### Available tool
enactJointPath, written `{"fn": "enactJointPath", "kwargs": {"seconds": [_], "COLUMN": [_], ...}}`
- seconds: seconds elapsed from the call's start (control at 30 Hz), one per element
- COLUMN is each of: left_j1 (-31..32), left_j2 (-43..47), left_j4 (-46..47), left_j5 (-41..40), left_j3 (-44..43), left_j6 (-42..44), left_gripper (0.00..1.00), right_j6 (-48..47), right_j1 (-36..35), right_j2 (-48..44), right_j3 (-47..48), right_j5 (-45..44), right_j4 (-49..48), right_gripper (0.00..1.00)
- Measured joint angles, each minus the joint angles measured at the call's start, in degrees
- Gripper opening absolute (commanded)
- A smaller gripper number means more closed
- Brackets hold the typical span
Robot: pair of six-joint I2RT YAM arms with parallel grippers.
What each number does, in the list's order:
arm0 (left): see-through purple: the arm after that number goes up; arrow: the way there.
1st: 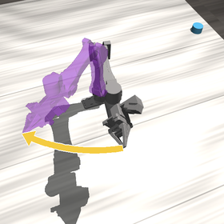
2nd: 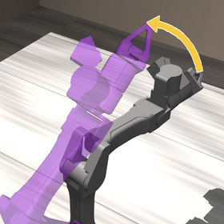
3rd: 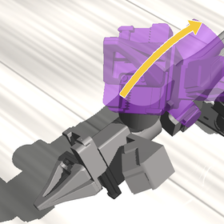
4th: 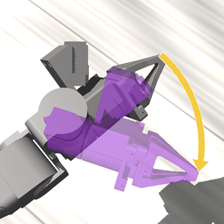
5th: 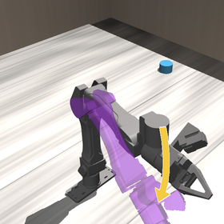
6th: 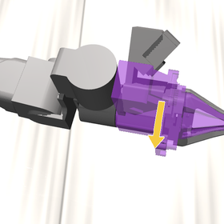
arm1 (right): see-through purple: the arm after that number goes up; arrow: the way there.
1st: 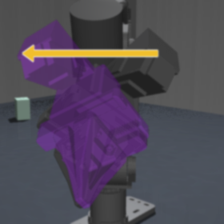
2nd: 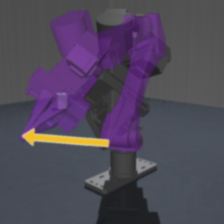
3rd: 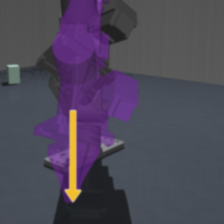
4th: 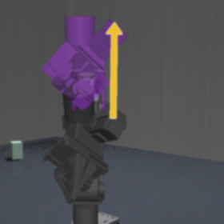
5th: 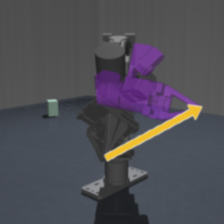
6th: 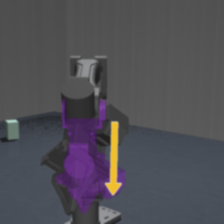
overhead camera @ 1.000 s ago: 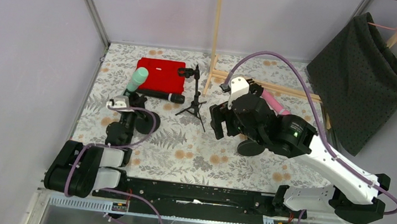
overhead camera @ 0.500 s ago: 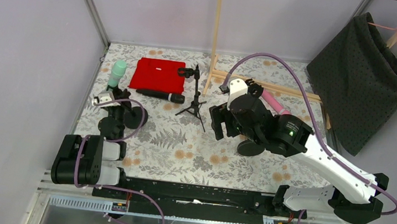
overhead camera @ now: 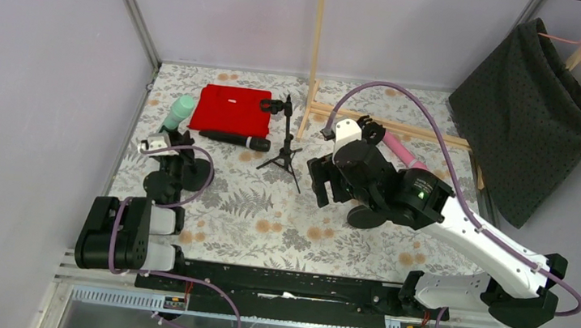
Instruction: Attach the microphones to the stand
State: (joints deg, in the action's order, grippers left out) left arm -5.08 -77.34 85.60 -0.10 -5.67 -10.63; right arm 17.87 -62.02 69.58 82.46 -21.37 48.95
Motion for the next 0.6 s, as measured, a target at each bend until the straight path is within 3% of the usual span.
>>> {"fn": "enactJointPath", "kwargs": {"seconds": [0.13,0.6], "left_j1": [0.0,-3.1], "left_j2": [0.0,-6.6], "left_j4": [0.0,-0.8], "left_j5": [0.0,-5.4], "left_j3": [0.0,-6.7], "left_j6": [0.7,3.3], "left_gripper": [0.0,0.0], "right_j6": [0.0,-1.2], "right_j1": [0.3,3.3], "right_j2": [-0.3,0.1], "right_j3": [-0.2,-0.3], "right_j5": [0.0,1.7], "right_j4": [0.0,0.0], "right_gripper": [0.85,0.87]}}
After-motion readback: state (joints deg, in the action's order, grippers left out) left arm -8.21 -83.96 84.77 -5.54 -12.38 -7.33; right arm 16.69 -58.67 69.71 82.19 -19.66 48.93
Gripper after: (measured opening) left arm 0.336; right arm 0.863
